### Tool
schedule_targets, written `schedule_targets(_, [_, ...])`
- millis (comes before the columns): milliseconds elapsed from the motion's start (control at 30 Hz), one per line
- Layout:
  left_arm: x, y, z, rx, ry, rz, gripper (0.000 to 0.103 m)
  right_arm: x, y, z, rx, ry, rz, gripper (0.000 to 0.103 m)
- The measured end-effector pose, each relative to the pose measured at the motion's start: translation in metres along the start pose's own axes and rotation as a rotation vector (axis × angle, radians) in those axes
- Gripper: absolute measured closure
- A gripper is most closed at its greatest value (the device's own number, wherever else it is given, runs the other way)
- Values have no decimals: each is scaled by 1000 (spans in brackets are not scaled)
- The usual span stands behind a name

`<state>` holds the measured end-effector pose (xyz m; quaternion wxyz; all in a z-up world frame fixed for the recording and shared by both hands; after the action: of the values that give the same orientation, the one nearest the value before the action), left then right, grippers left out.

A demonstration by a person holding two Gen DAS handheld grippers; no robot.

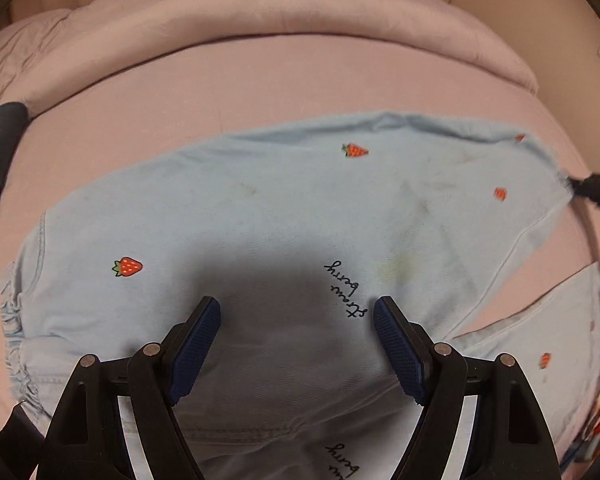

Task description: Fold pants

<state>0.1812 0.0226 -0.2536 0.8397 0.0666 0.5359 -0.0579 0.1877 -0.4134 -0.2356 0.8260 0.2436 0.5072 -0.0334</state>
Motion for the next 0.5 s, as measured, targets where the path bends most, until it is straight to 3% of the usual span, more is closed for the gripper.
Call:
schedule_targets(133, [3,1,1,-10,39,-48,24,-29,4,14,-52,-61,-11,84])
schedule_targets(167, [3,2,3,-8,57,-63,23,-44,0,-1,-68,-74,-17,84])
schedule_targets(300, [8,-3,5,23,76,-39,23,9,-10,-1,-217,25,-174,80])
schedule_targets(367, [6,-4,6,30,74,-33,23,15,-15,1,-270,67,-248,79])
schedule_targets(433, [7,-8,10,36,72,-37,22,5,-3,6,-276,47,-315,76])
schedule_targets(500, [6,-3,8,37,72,-40,21,-14,7,14,-297,-31,-397,72])
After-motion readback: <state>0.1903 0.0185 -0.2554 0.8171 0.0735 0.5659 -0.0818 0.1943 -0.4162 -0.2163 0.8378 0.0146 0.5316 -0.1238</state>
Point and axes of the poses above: each gripper's, at about its wrist camera, not at the fingertips, and x roughly the way its jaws point, y to its left, z to its top, the point moved 6 cm from there along x, roughly the way its jaws point, and after that the axes turned 8 degrees about z, right-handed, at the moved point
